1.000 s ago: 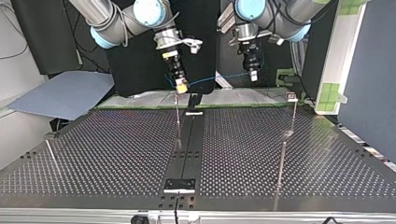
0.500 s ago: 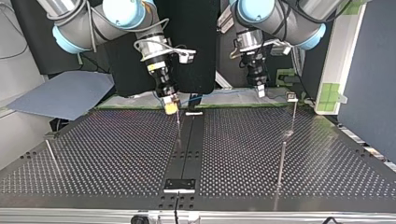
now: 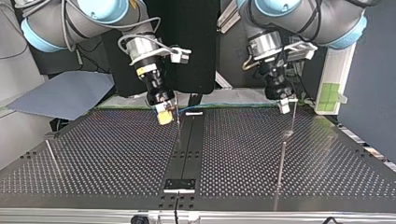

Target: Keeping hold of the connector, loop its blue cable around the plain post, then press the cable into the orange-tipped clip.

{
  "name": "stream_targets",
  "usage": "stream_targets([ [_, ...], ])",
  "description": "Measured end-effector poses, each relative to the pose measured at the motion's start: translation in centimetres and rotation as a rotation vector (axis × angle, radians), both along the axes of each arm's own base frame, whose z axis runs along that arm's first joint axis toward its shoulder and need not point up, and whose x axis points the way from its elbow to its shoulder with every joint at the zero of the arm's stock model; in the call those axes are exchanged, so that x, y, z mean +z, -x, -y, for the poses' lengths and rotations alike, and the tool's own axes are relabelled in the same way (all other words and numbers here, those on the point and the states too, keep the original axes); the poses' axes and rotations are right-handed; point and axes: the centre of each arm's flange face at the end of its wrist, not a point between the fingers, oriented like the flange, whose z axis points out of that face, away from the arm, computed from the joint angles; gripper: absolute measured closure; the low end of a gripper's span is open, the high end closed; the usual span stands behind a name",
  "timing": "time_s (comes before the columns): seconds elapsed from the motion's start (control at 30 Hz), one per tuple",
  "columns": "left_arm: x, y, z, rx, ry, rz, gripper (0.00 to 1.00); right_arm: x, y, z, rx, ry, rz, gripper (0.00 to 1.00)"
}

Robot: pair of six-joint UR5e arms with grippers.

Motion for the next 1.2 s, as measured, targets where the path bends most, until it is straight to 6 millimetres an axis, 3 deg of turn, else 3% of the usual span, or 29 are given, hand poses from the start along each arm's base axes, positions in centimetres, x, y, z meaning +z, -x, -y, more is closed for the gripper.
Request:
stream_targets([
  [0.13,3.3,0.4,-0.9,0.019,-0.005,0.031,1.0,0.5,0.0,0.3,0.008,0.004,0.003,1.0],
  [0.33,6.6,0.5,-1.4,0.031,-0.014,0.046,1.0,1.1,-0.4,1.0,0.05,0.01,0.011,1.0],
  [0.6,7.3,-2.6,-1.6,0.015,-0.083,-0.014,1.0,-0.1,-1.3,2.2,0.102,-0.008,0.003,1.0],
  [0.97,7.1,-7.3,-1.7,-0.027,-0.134,-0.107,1.0,0.4,-2.0,3.6,0.114,-0.023,0.0,1.0],
  [1.2,9.6,-9.2,-3.9,-0.028,-0.115,-0.097,1.0,0.6,-2.1,4.6,0.095,-0.043,-0.009,1.0],
])
